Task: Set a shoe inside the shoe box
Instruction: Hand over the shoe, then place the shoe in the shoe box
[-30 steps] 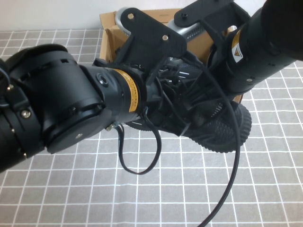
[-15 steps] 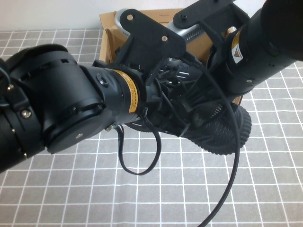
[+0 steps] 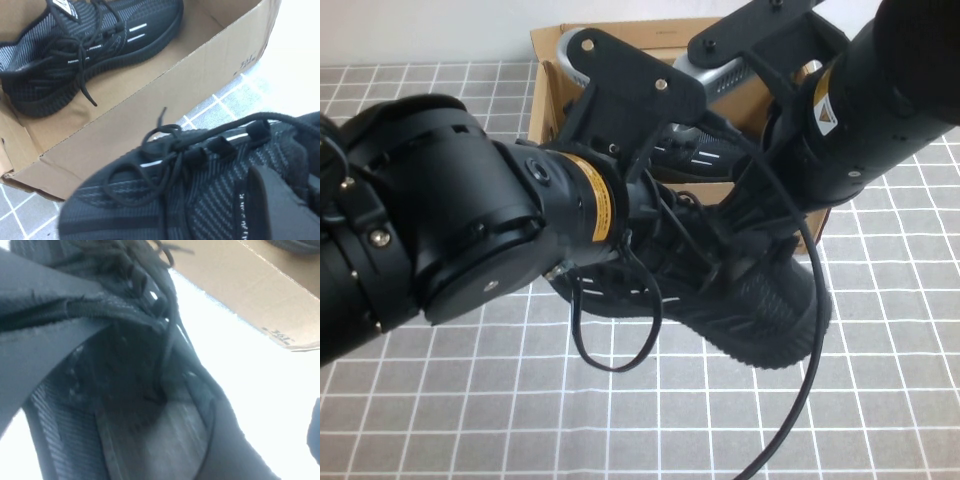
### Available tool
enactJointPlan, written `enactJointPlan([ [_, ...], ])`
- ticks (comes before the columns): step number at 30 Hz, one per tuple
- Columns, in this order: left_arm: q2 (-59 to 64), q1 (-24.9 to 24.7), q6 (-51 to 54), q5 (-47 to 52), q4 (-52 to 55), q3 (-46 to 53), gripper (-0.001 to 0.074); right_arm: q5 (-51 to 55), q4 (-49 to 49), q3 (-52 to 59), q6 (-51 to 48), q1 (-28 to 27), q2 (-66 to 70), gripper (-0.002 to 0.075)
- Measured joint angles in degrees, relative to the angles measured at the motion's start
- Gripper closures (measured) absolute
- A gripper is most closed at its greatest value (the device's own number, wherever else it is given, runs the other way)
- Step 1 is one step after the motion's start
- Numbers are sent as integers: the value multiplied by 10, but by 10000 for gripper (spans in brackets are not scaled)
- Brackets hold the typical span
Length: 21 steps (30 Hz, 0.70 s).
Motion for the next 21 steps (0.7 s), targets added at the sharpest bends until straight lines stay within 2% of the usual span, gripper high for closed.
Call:
enactJointPlan([
  [11, 4, 0, -1, 14, -1, -5, 735, 20, 20, -12, -1, 0, -33, 407],
  [21, 5, 0, -1, 46, -1, -60, 735, 26, 15, -13, -1, 0, -97, 426],
])
